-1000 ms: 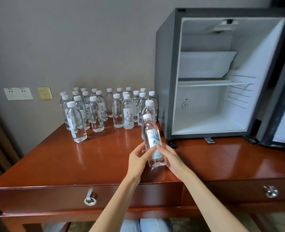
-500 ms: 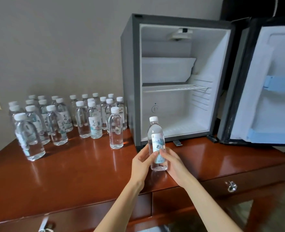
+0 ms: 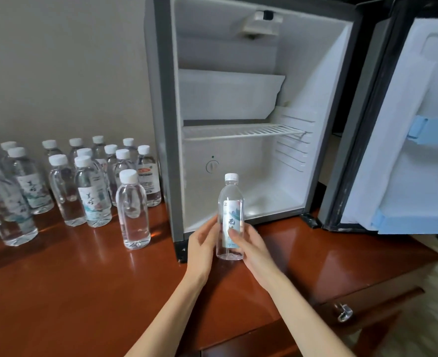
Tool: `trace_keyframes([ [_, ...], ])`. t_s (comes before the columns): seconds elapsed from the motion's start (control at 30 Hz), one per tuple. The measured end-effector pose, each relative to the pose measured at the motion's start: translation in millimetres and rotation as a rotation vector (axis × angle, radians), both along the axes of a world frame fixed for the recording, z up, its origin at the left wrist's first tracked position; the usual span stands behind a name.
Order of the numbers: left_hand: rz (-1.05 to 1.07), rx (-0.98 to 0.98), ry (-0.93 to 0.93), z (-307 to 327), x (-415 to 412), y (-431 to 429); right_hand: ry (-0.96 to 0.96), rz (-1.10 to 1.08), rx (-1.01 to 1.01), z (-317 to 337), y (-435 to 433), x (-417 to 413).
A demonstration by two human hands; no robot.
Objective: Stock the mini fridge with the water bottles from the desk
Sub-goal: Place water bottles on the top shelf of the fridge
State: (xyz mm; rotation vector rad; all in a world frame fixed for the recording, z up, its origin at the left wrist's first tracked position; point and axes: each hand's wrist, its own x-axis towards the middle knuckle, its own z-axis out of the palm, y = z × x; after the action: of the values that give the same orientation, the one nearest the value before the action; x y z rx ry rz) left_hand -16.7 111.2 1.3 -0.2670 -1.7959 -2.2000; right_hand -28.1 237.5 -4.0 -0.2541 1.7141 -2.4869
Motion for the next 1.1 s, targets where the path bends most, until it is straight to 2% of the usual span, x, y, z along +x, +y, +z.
trace_keyframes([
  [0.1, 0.212, -0.210, 0.102, -2.6, -21.4, 1.4, -0.004, -0.011, 0.001, -1.9, -0.1, -12.2],
  [0.3, 0.399, -0.699, 0.276, -3.7, -39.5, -4.4, -0.007, -0.045, 0.004, -3.7, 1.4, -20.7],
  [0.47, 0.424, -0.963, 0.210, -3.0, -41.5, -13.0, -0.008, -0.087, 0.040, -5.3, -0.2, -19.4],
  [0.57, 0.434, -1.016, 0.163, -1.7, -40.8, -14.4, 0.001, -0.117, 0.051, -3.9, -0.5, -18.5],
  [0.7, 0.543, -1.007, 0.170, -1.5, -38.1, -12.1, 0.035, -0.122, 0.038, -3.9, 1.2, -16.2],
  [0.87, 0.576, -1.009, 0.174, -4.7, -36.1, -6.2, 0.125, -0.164, -0.001, 4.3, -3.7, -12.7],
  [1.1, 0.614, -1.062, 0.225, -3.3, -34.8, -6.7, 0.318, -0.171, -0.053, 72.1, -14.8, -18.6],
])
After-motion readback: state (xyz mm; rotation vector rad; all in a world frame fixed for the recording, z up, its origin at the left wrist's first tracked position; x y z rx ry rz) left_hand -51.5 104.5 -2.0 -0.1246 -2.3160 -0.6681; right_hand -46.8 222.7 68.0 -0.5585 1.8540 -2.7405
